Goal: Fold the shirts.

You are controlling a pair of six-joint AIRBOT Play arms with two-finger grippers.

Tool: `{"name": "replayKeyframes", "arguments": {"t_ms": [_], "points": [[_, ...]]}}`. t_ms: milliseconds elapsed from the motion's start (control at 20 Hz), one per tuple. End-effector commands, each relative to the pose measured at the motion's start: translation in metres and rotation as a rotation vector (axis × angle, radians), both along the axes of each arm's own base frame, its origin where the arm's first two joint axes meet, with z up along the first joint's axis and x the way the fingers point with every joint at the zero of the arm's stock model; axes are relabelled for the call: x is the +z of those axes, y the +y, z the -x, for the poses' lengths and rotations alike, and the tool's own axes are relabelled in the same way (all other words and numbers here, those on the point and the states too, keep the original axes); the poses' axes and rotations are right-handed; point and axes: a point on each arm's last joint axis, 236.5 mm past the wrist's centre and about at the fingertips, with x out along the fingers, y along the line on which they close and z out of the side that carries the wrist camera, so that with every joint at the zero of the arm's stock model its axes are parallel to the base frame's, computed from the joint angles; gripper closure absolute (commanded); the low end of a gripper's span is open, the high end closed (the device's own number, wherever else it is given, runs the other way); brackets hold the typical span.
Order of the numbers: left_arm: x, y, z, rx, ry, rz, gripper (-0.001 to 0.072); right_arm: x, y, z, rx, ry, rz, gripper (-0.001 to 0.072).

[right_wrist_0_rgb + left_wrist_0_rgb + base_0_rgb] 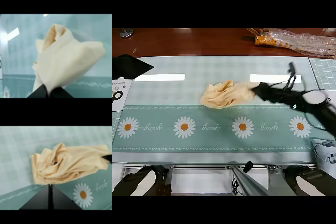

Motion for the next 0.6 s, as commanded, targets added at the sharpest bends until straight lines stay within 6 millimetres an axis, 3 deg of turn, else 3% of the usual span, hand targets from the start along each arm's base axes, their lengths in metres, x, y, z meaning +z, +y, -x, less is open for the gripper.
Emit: {"name": "replayKeyframes", "arguments": {"t_ms": [0, 100, 250, 550], "points": [[0.002, 0.005, -0.013, 0.033, -0.026, 0.009, 0.0689, 0.093, -0.049, -0.002, -0.013, -0.095, 0.063, 0.0695], [0.001, 0.001, -0.018, 0.039, -0.007, 0.051, 0.0689, 0.126, -0.087, 0.015, -0.035, -0.064, 0.112, 0.0695], [0.005, -0.004, -0.026, 0.042, -0.017, 0.100, 0.0689, 0.150, -0.140, 0.045, -0.085, -0.008, 0.204, 0.0695], [-0.003, -0.001, -0.036, 0.050, 0.000, 0.109, 0.0689, 0.133, -0.271, 0.116, -0.361, 0.264, 0.438, 0.0695]]}}
